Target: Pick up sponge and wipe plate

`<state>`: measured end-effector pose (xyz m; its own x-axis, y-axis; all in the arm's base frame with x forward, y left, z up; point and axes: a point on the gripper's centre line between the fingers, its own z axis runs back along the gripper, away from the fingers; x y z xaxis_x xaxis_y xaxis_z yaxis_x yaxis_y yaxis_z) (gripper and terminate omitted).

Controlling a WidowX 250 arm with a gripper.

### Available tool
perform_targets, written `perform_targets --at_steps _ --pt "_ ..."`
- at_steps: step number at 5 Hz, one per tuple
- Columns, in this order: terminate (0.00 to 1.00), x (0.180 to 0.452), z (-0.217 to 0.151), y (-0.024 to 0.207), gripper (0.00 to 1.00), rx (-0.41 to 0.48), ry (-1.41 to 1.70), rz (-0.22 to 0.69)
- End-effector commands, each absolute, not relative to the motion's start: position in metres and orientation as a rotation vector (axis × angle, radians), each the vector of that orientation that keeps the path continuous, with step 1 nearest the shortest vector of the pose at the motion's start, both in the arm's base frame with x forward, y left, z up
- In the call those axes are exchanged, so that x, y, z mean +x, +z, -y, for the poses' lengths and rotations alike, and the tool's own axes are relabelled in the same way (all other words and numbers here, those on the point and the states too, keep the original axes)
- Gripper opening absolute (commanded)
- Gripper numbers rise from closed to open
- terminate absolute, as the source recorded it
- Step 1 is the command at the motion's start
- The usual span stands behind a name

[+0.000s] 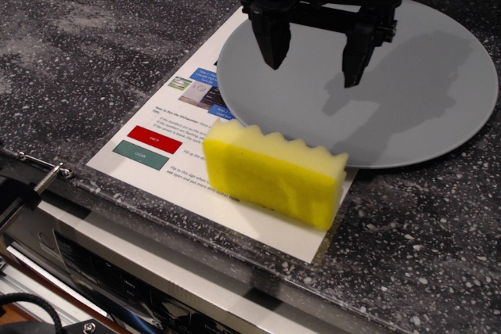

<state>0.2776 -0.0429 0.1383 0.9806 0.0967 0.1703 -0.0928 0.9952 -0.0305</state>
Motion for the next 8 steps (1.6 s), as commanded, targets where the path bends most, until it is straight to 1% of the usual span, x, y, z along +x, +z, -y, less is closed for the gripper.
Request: perform_targets --at_steps 1,2,3,4,5,6,7,8 --pt "0.0 0.278 0.043 0.138 1.0 -0.022 0.095 0.173" --pt "0.0 0.267 0.025 0.146 1.0 -0.091 0.352 0.188" --pt "0.0 0.251 0.015 0.144 1.0 -0.088 0.601 0.235" --pt "0.0 0.239 0.012 0.144 1.0 -0.049 0.841 0.37" --pt "0.0 0.238 0.009 0.134 1.0 0.006 1.07 0.348" --pt "0.0 0.241 0.01 0.123 1.0 0.034 1.215 0.3" --pt "0.0 0.249 0.007 0.123 1.0 0.092 1.358 0.157" --pt "0.0 0.246 0.006 0.12 1.0 0.048 1.398 0.088"
